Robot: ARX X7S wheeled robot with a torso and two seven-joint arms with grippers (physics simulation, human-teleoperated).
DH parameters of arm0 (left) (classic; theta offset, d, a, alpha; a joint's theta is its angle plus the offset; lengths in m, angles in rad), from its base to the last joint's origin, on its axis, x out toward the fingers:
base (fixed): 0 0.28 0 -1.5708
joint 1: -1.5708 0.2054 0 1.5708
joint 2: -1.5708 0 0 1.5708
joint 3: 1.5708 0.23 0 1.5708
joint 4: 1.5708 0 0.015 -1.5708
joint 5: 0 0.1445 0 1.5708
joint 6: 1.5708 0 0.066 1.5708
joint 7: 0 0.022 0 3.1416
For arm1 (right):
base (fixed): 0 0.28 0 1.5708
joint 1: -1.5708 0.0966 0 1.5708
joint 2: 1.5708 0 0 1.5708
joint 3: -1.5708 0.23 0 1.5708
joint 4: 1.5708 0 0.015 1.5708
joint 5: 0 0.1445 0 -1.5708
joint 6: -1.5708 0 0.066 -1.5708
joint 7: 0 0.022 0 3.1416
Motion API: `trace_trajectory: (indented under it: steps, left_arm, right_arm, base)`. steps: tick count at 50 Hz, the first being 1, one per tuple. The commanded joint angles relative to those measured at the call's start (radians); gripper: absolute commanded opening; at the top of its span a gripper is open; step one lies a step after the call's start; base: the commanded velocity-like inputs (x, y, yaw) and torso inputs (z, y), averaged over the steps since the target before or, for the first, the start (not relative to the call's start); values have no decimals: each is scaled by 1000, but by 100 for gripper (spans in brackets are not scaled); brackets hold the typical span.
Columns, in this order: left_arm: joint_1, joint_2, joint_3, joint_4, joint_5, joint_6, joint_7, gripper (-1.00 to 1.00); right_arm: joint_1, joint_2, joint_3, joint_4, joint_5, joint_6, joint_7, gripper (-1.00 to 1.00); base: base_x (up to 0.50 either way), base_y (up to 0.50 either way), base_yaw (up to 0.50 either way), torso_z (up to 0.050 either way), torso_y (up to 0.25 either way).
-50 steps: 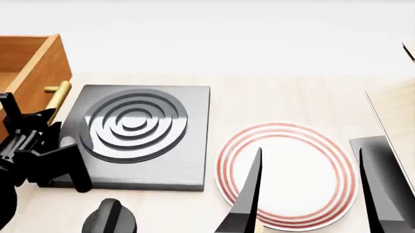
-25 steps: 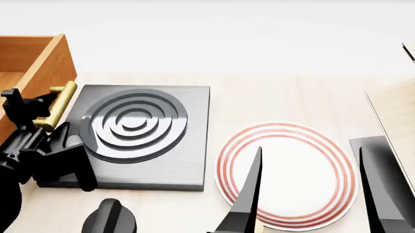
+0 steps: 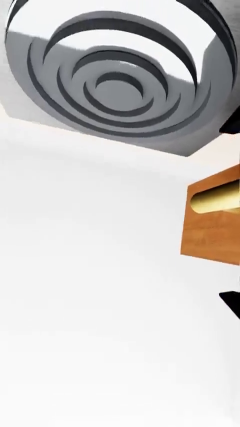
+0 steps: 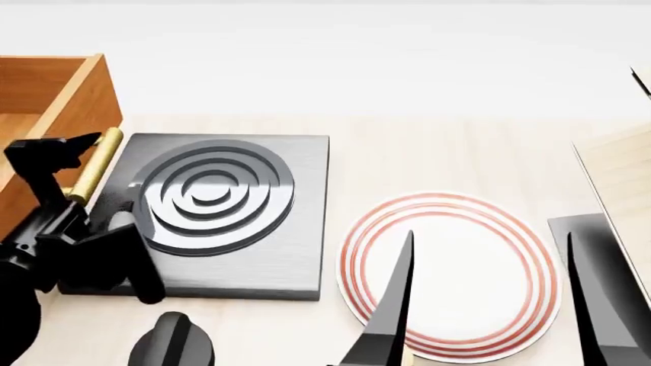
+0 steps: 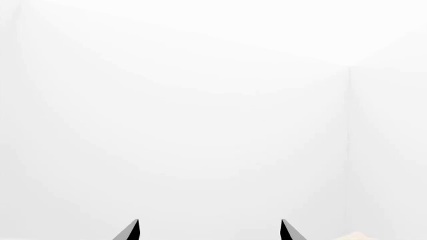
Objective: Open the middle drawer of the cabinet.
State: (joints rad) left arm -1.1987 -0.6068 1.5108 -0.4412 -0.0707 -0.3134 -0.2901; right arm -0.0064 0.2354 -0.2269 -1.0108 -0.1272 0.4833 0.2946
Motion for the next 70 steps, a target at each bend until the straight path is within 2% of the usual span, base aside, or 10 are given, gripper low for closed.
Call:
trace_trajectory:
  steps: [1,5,10,18,24,29,42,62,70]
  left_arm:
    - [33,-24,-137,74,-226,22,90,100]
    - [41,-44,-234,121,-358,30,88,100]
    - [38,-81,-302,201,-452,8,69,100]
    - [10,-150,-420,379,-681,-130,19,100]
    - [-25,-172,-472,439,-785,-208,-9,100]
    - [-50,-161,-526,419,-891,-261,-30,100]
    - [-110,-131,-572,344,-1004,-372,-56,100]
    - [-165,-26,-606,115,-1049,-410,-46,100]
    - [-190,18,-595,-5,-1004,-374,-5,100]
  right_arm:
    - [-5,4,2,-1,2,-5,4,100]
    - [-6,5,1,3,2,-7,6,100]
    - [-3,6,0,0,1,-4,7,100]
    - [0,7,-3,2,3,-3,7,100]
    - [0,9,-7,3,0,-4,9,100]
    - [0,10,-8,2,0,-5,11,100]
    - [1,12,-16,1,-1,-4,13,100]
    - [-4,17,-12,17,9,-17,20,100]
    - [-1,20,-12,32,14,-24,22,100]
  base:
    - [0,0,0,0,0]
    - [0,0,0,0,0]
    - [0,0,0,0,0]
    - [0,0,0,0,0]
    - [0,0,0,0,0]
    - [0,0,0,0,0]
    - [0,0,0,0,0]
    - [0,0,0,0,0]
    - [0,0,0,0,0]
